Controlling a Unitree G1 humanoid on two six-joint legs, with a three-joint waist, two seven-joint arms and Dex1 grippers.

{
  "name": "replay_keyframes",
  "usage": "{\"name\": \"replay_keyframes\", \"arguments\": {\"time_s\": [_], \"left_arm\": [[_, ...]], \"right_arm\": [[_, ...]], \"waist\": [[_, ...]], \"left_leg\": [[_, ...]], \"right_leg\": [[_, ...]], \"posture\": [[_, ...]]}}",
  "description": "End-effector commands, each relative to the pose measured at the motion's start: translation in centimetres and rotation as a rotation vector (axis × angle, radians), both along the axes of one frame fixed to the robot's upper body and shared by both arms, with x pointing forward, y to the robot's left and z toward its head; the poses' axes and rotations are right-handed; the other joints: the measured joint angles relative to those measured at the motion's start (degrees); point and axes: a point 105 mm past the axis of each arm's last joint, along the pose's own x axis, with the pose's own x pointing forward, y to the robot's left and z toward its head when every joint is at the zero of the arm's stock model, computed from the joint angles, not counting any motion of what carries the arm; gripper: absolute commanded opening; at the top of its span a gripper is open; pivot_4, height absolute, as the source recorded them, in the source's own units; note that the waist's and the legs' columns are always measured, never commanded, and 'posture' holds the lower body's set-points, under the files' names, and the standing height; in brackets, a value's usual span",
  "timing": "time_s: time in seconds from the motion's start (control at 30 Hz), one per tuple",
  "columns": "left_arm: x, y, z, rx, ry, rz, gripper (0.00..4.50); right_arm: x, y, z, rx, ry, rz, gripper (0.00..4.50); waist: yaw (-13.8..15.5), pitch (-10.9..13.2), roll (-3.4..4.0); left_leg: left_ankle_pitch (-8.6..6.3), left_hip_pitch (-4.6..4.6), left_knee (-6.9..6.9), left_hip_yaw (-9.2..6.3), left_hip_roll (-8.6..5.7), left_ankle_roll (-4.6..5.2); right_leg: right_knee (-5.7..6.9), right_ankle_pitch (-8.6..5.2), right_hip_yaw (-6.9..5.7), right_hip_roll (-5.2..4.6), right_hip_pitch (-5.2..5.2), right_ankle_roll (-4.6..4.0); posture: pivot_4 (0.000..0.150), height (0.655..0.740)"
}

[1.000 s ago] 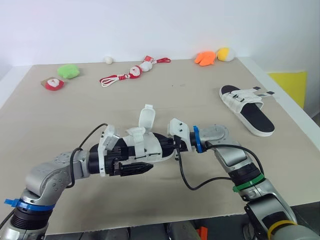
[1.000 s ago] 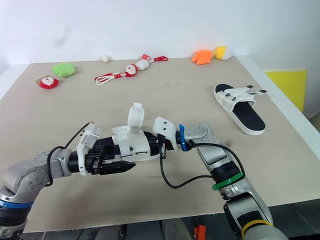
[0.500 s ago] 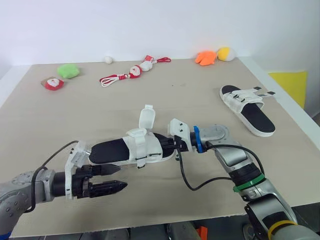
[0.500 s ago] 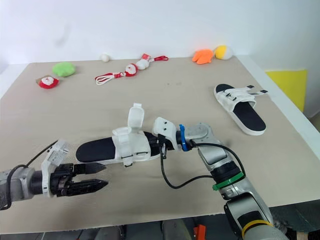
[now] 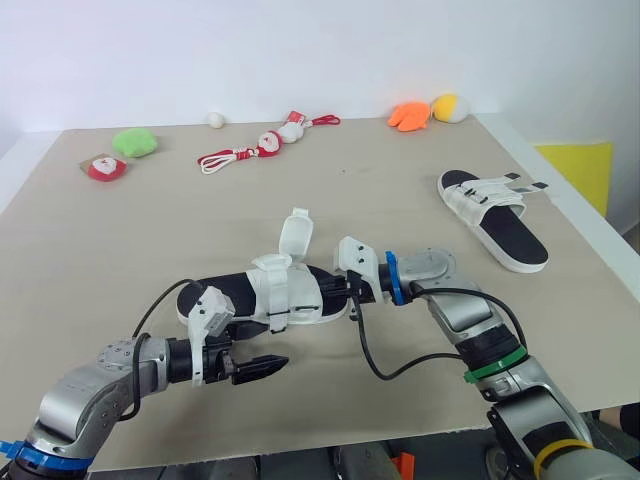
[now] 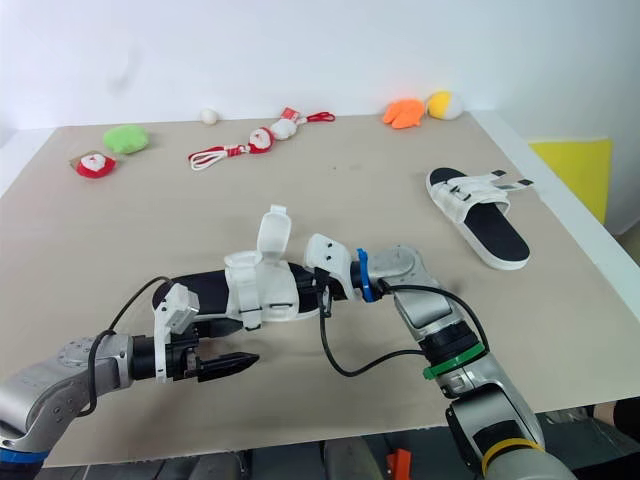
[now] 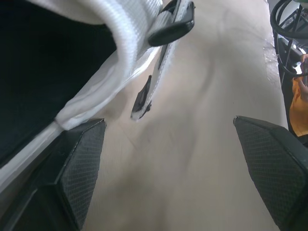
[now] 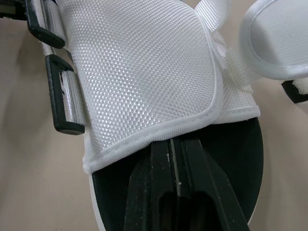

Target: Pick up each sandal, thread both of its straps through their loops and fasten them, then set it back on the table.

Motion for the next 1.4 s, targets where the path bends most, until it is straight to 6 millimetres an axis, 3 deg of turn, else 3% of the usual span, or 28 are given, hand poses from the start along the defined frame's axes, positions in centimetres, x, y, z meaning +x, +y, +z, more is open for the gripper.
{"name": "replay_keyframes", "arguments": {"time_s": [0.03, 0.3, 0.43, 0.63, 0.67, 0.83, 1.13, 1.4], "left_arm": [[0.4, -0.5, 1.0, -0.042, -0.038, -0.014, 4.42], [-0.4, -1.2, 1.9, -0.116, -0.016, -0.04, 4.42], [-0.5, -0.8, 2.0, -0.113, -0.005, -0.036, 3.42], [-0.7, -0.2, 2.1, -0.099, 0.007, -0.047, 0.34], [-0.7, -0.2, 2.1, -0.098, 0.007, -0.05, 0.06], [-1.2, -0.3, 2.2, -0.1, 0.028, -0.081, 0.06], [-5.6, -0.1, 0.9, -0.039, 0.185, -0.252, 0.06], [-6.8, -0.2, 0.2, -0.002, 0.214, -0.282, 0.06]], "right_arm": [[0.0, -0.3, -0.8, -0.031, 0.018, -0.013, 0.0], [0.0, -0.3, -0.8, -0.029, 0.019, -0.014, 0.0], [0.0, -0.3, -0.9, -0.029, 0.019, -0.015, 0.0], [0.1, -0.2, -0.8, -0.026, 0.016, -0.014, 0.0], [0.0, -0.2, -0.8, -0.026, 0.016, -0.014, 0.0], [0.0, -0.2, -0.8, -0.025, 0.016, -0.015, 0.0], [-0.1, -0.2, -0.9, -0.024, 0.017, -0.019, 0.0], [0.0, -0.1, -0.9, -0.021, 0.016, -0.016, 0.0]], "waist": [[0.01, 0.0, 0.0], [0.01, 0.0, 0.0], [0.01, 0.0, 0.0], [0.01, 0.0, 0.0], [0.01, 0.0, 0.0], [0.01, 0.0, 0.0], [-0.02, 0.01, 0.01], [-0.02, 0.01, 0.01]], "left_leg": [[0.0, 0.0, 0.0, 0.0, 0.0, 0.0], [0.0, -0.01, -0.01, 0.0, 0.0, 0.0], [0.0, -0.01, -0.01, -0.01, 0.0, 0.0], [0.0, -0.01, -0.01, 0.0, 0.0, 0.0], [0.0, -0.01, -0.01, -0.01, 0.0, 0.0], [0.0, -0.01, -0.01, 0.0, 0.0, 0.0], [0.0, -0.02, -0.02, 0.01, 0.04, 0.0], [-0.01, -0.02, -0.04, 0.03, 0.04, -0.01]], "right_leg": [[0.0, 0.0, 0.0, 0.0, 0.0, 0.0], [0.0, 0.0, 0.0, 0.01, 0.0, 0.0], [0.0, 0.0, 0.0, 0.01, 0.0, 0.0], [0.0, 0.0, 0.0, 0.01, -0.01, 0.0], [0.0, 0.0, 0.0, 0.01, 0.0, 0.0], [0.0, 0.0, 0.0, 0.01, -0.01, 0.0], [0.0, -0.02, 0.01, 0.02, -0.05, -0.03], [-0.01, -0.03, 0.01, 0.01, -0.09, -0.05]], "posture": [[0.15, 0.74], [0.15, 0.74], [0.15, 0.74], [0.15, 0.74], [0.15, 0.74], [0.15, 0.74], [0.15, 0.74], [0.15, 0.74]]}}
